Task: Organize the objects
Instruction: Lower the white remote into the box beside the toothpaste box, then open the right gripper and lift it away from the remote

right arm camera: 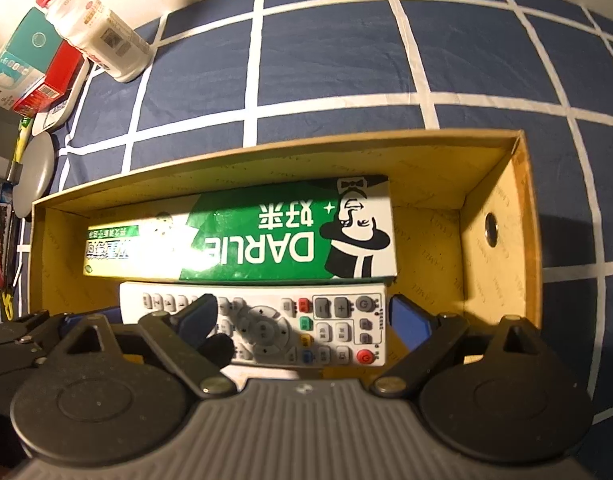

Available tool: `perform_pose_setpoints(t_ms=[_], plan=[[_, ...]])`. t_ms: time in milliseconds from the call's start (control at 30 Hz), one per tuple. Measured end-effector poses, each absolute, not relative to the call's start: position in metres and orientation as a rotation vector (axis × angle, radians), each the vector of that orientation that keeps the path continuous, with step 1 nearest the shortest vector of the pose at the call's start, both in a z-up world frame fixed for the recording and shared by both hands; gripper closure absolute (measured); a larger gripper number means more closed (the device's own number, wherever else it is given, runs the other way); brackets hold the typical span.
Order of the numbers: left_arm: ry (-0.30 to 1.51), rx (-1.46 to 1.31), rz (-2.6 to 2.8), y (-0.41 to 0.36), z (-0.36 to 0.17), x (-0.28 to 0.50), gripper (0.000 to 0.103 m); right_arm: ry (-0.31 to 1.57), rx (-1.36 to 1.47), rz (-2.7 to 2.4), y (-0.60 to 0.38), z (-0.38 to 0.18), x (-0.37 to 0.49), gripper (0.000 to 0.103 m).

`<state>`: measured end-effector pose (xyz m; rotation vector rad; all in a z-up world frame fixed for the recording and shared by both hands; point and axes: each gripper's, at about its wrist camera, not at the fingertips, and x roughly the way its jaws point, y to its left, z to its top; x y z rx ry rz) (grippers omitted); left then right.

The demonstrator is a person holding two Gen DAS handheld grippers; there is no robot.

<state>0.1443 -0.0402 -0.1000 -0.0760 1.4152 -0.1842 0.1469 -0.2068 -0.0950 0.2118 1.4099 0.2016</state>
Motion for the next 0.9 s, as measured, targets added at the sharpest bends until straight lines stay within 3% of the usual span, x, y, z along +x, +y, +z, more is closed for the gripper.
perform_pose_setpoints(t_ms=[900], plan=[[1.263,-0.001,-0.074,-0.028,-0.013,0.051,0.000,1.237,0.194,0.218,-0.251,0.006,0.057,0.009]])
